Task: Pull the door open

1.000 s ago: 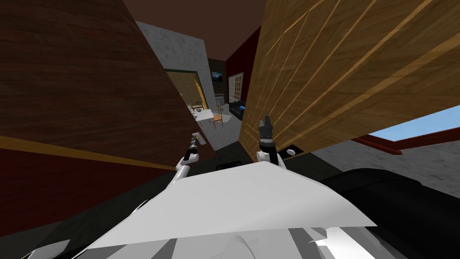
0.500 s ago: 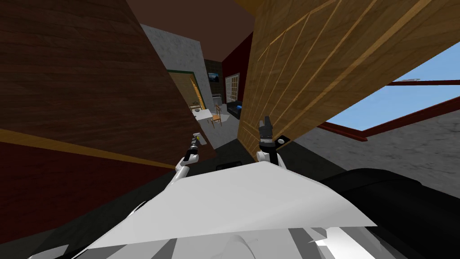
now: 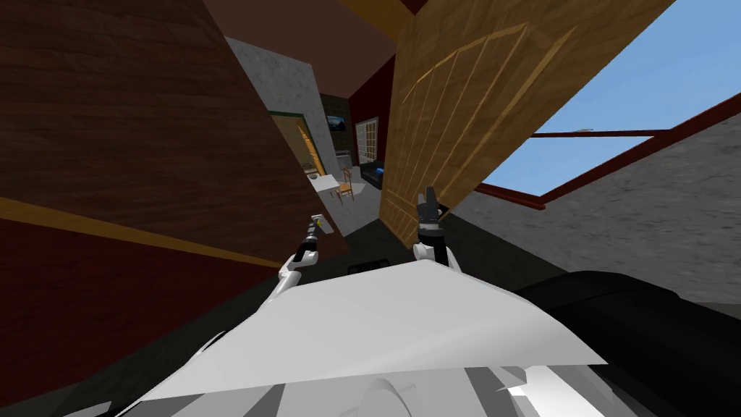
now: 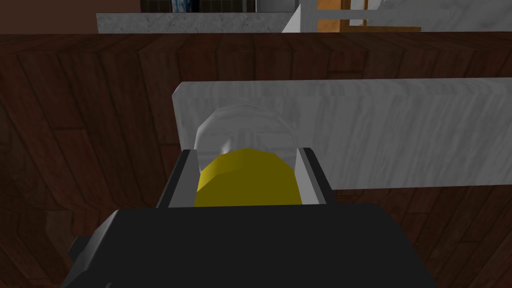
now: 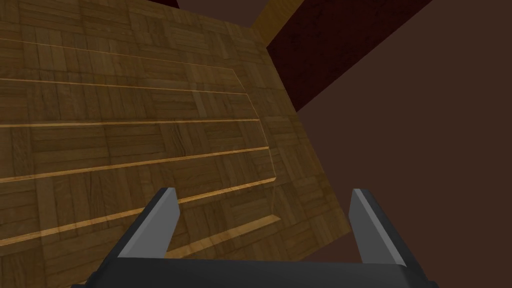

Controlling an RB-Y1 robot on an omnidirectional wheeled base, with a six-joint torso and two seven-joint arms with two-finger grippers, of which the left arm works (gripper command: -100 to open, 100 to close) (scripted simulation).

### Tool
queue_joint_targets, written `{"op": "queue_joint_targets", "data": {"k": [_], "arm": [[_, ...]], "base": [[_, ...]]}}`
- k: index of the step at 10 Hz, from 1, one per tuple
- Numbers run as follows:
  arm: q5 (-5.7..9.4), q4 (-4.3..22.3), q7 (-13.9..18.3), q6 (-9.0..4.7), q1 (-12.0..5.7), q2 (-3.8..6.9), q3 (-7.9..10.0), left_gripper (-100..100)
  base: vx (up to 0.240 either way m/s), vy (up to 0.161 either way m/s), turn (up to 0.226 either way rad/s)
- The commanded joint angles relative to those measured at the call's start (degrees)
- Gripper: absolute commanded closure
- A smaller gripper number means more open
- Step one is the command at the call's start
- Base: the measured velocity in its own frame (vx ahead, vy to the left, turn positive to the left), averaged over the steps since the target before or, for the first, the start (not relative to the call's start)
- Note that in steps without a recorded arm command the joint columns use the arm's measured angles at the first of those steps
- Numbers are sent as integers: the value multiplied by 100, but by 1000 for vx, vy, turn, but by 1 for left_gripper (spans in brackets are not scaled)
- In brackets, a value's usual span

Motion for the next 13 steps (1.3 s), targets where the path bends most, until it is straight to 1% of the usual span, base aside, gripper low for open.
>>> {"op": "queue_joint_targets", "data": {"k": [1, 2, 3, 4, 5, 9, 12, 13], "arm": [[14, -62, 101, -51, 69, 103, -125, 100], [23, -109, 153, -75, 111, 164, -192, 100], [15, -89, 113, -49, 92, 127, -156, 100], [29, -161, 208, -116, 202, 239, -284, 100], [33, -183, 230, -135, 225, 272, -311, 100], [76, -391, 440, -317, 439, 571, -563, 100], [105, -532, 582, -440, 585, 776, -734, 100], [94, -501, 539, -412, 542, 724, -698, 100]], "base": [[-267, 116, -143], [-242, 92, -110], [-110, 33, -31], [-147, 47, -123], [-178, 60, -91], [-189, 104, -117], [-222, 90, -98], [-98, 29, -15]]}}
